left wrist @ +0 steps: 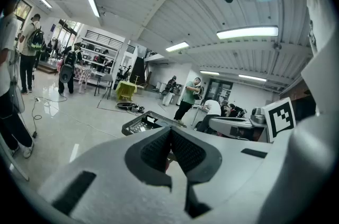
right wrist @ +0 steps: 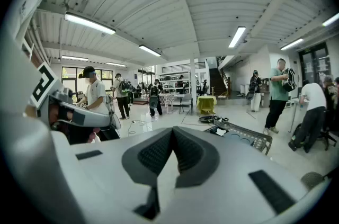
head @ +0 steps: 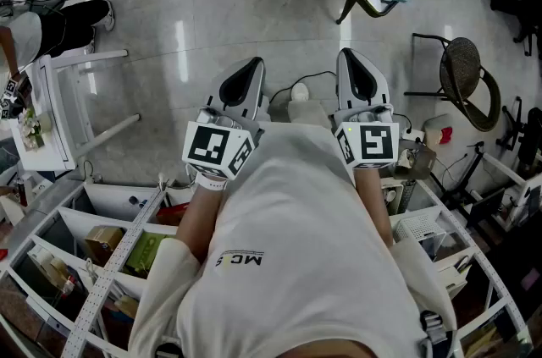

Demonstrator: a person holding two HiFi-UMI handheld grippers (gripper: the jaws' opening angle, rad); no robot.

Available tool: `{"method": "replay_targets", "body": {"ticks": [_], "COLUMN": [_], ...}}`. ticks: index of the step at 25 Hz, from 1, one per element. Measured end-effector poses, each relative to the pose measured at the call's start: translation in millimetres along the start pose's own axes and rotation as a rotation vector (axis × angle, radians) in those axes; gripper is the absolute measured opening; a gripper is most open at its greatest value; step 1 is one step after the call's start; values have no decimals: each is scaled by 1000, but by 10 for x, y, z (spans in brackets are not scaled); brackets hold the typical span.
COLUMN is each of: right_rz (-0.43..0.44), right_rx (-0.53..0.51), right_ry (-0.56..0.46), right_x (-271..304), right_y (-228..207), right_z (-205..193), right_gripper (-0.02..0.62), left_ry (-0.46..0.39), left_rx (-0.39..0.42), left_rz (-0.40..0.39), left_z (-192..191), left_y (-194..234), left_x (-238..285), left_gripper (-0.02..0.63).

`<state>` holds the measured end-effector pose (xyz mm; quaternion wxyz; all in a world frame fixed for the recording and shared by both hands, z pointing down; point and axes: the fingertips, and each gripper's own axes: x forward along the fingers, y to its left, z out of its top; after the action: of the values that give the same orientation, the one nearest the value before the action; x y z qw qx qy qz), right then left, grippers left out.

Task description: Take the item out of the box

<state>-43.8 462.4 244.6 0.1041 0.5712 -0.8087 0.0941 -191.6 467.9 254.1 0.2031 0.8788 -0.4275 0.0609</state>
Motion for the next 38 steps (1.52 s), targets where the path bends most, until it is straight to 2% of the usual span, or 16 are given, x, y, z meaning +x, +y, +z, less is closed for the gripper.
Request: {"method": "replay_targets", "body": {"ticks": [9,12,16,22,26,30,34,38], "right_rz": [-16,-61,-60,-51,-66,-80,-49,-33], "right_rx": [-48,-17,34,77,102,122,149,116], "right_ry": [-16,1,4,65,72,61,84,82], "right_x": [336,408,595,809,1121,1656,2163,2547], "right_y": [424,465,574,511,146,-425,-1228,-2018], "right_z": [140,66,41,-87,-180,-163,-54,143], "right_gripper": [14,14,14,14,14,14,14,14], "left_ry": [-7,2,18,49,86,125,140,157], "left_rx": [-7,5,-31,-45,-53,-47,-34,18], "left_rz": [-48,-55,-35,-59,-63,-63,-69,-92], "left_z": [67,115,85,153,111,204,589,967], "left_y": [481,671,1022,1201,1294,1412,1341,1177], "left_x": [-114,-223,-359,-58,461,1183,2076,2979], "left_gripper": [20,20,20,20,20,20,20,20]}}
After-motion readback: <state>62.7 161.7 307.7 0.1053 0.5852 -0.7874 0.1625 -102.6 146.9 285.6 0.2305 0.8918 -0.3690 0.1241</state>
